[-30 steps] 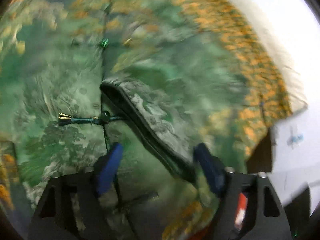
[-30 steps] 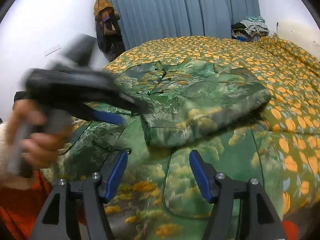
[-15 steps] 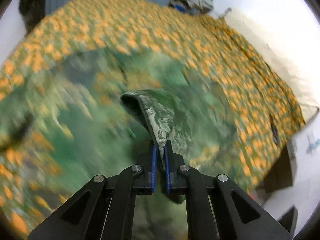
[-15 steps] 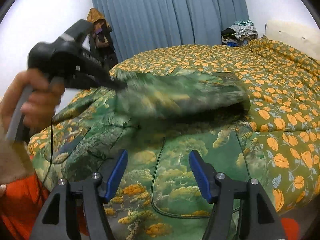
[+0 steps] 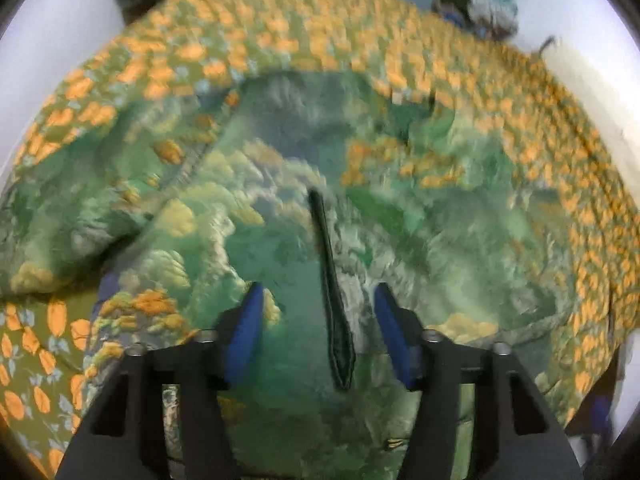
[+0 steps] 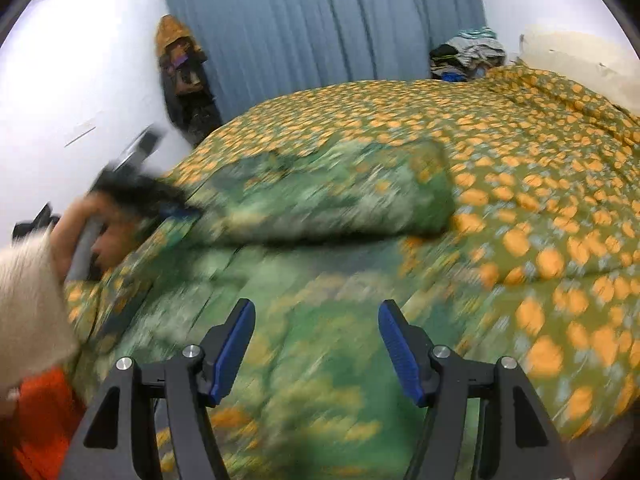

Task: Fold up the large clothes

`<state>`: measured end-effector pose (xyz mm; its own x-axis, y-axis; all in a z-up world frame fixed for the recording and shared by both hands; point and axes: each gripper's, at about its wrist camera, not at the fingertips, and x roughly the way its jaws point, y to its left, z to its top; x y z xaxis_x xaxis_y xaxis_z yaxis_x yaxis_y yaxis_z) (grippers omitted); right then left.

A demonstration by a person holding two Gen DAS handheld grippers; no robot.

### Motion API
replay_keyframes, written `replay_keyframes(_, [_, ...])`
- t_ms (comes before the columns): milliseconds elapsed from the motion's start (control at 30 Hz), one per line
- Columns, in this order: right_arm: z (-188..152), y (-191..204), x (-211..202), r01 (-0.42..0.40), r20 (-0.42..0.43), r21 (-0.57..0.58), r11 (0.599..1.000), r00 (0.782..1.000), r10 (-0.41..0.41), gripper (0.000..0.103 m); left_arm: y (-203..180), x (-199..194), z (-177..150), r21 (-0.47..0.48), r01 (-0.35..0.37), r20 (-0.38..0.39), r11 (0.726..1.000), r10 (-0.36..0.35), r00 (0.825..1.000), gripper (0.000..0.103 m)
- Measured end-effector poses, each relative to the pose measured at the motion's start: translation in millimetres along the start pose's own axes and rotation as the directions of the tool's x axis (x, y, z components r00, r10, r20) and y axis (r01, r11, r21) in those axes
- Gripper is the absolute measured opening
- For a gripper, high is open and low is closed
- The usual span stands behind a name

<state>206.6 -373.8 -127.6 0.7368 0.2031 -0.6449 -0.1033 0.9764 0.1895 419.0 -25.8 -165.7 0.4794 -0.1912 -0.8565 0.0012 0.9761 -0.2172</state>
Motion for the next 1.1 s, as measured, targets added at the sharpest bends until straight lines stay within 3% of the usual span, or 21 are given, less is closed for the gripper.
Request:
replay_keyframes(133, [73, -38, 54, 0.076, -0.048, -0.015, 0.997, 0.996, -0.076, 0.065, -16, 0, -2, 0.07, 0.014, 0.058, 0.997, -0.018, 0.998, 0.054])
replay_keyframes(200, [106, -51, 94, 0.087, -0.071, -0.024, 0.996, 0.994, -0.089, 0.049, -30, 25, -4, 0.114, 0.011, 0.014, 0.993, -0.013, 1.0, 0.035])
replay_keyframes(333, [145, -65, 156, 0.083, -0.048, -0.006, 0.997, 0.995, -0.083, 0.046, -33, 68, -14, 0.131, -0.048, -0.028, 0.99, 0.052, 0.998, 0.03])
replay_keyframes(433, [147, -76, 207, 0.083, -0.099, 0.047, 0.995, 0.992, -0.078, 0.046, -35, 72, -25, 0.171, -0.076, 0.026, 0.982, 0.073, 0.997, 0.031])
replay_keyframes(567, [115, -87, 272, 0.11, -0.272, 0.035, 0.993, 0.957, -0.097, 0.045, -42, 75, -31, 0.211, -0.106, 0.066, 0.972, 0.094, 0.993, 0.031])
replay_keyframes(700, [110, -88, 269, 0.108, -0.24, 0.031, 0.994, 0.966, -0.098, 0.045, -42, 76, -35, 0.219, -0.121, 0.096, 0.968, 0.102, 0.99, 0.031])
replay_keyframes(800, [109, -77, 249, 0.112, -0.251, -0.016, 0.994, 0.961, -0.112, 0.046, -40, 76, -34, 0.214, -0.116, 0.102, 0.97, 0.096, 0.99, 0.031])
replay_keyframes(1000, [67, -50, 184, 0.057, -0.284, -0.163, 0.985, 0.953, -0.102, 0.046, -36, 73, -38, 0.201, -0.103, 0.113, 0.974, 0.081, 0.99, 0.031])
replay_keyframes(1100, [59, -47, 184, 0.057, -0.316, -0.176, 0.983, 0.942, -0.112, 0.046, -36, 73, -40, 0.205, -0.109, 0.118, 0.973, 0.086, 0.989, 0.031])
